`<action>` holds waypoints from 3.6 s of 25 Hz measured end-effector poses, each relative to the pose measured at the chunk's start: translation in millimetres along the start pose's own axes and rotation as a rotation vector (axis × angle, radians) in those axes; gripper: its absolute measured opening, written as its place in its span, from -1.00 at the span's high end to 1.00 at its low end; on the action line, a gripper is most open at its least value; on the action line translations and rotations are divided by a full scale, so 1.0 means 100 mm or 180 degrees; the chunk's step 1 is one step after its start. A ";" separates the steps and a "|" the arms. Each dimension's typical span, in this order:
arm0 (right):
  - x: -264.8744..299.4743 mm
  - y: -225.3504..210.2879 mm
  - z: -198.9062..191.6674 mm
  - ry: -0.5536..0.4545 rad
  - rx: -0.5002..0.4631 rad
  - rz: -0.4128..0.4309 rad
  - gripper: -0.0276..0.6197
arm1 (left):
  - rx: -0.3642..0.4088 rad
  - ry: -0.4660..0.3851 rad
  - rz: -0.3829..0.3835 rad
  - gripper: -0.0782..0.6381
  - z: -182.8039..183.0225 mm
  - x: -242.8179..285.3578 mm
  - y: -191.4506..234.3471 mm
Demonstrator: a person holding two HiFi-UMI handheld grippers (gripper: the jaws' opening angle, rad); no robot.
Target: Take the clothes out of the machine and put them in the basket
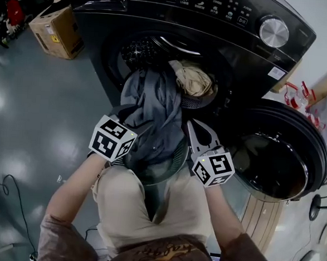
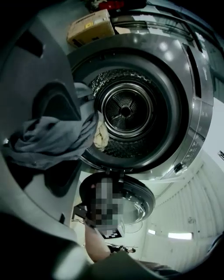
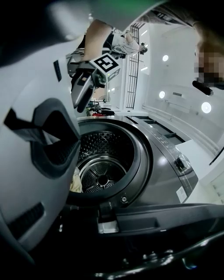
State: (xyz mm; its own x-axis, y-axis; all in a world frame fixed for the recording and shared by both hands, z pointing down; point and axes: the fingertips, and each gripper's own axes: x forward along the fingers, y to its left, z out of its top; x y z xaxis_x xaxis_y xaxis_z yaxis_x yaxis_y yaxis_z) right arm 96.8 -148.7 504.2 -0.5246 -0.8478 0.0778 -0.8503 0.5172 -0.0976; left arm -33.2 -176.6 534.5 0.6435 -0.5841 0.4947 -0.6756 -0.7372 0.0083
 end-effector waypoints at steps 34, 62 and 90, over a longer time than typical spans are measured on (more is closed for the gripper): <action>-0.17 -0.06 -0.08 0.0115 -0.0101 -0.0188 0.92 | -0.0461 0.0354 -0.0019 0.55 -0.12 1.32 0.63; -0.04 0.03 -0.10 0.0084 -0.0014 0.0010 0.92 | 0.0043 0.0211 -0.0330 -0.17 -0.16 0.07 -0.08; -0.21 0.17 -0.01 0.0142 -0.0033 -0.0055 0.92 | 0.1496 -0.0045 -0.0438 -0.29 0.91 2.78 0.11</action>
State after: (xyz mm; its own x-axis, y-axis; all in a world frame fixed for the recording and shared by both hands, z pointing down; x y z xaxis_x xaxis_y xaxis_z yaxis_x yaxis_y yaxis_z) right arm 93.5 -122.0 502.3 -0.5111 -0.8506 0.1234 -0.8595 0.5039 -0.0857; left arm 171.3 -378.1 593.2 0.7223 -0.4726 0.5048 -0.3505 -0.8795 -0.3219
